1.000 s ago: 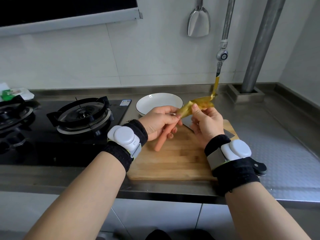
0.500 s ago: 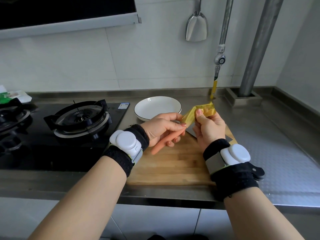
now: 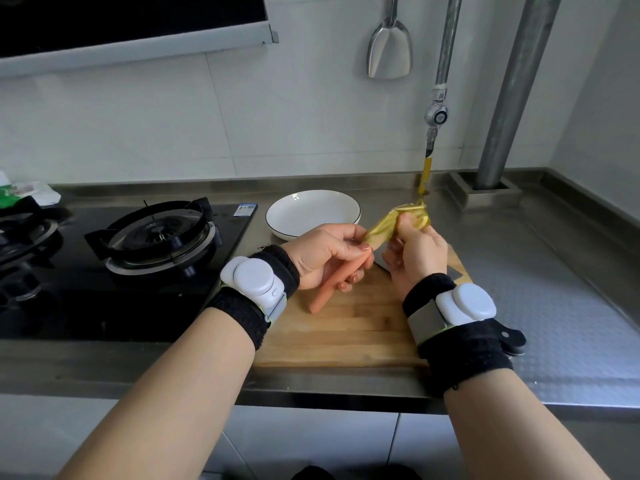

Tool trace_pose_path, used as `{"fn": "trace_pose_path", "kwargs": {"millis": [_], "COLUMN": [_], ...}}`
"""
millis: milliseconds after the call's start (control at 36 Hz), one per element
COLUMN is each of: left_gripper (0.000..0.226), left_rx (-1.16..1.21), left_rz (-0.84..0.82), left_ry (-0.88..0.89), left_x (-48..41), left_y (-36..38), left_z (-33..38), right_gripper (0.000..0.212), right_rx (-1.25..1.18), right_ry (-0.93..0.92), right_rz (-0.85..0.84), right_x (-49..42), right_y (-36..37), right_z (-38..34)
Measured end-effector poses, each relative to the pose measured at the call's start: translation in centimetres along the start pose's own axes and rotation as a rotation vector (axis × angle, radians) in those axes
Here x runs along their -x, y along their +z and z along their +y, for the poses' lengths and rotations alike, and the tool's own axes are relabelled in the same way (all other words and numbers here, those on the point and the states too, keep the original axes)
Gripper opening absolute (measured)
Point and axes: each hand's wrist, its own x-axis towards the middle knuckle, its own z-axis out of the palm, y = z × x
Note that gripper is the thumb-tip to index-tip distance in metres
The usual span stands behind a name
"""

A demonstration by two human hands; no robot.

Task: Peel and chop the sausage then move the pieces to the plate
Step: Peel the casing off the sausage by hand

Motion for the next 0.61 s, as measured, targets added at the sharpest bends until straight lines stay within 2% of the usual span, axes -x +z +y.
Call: {"fn": "trace_pose_path", "kwargs": {"millis": [111,222,306,611], "left_gripper": [0.014,0.014,0.015,0.019], "left_rx": [-0.062,-0.07,0.002,0.077], "left_rz": [0.128,0.166,0.132,-0.051], "left_ry": [0.033,0.052,0.075,0.032], "left_x": [0.0,0.1,0.3,0.5], "left_y": [-0.4,-0.9,-1.0,-0.8], "left_z": [-0.2,-0.3,-0.3,-0.5], "right_gripper": [0.045,0.032,0.019,0.018], "right_rx": [0.039,0.175,0.184,0.167], "right_ry": [0.097,0.095,0.083,0.015], "right_rz": [-0.086,-0.216,-0.266,-0.217], "right_x": [-0.3,0.3,0.5,0.8], "right_y": [0.2,0.3,0.2,0.3], "right_z": [0.2,0.4,0.5,0.3]}}
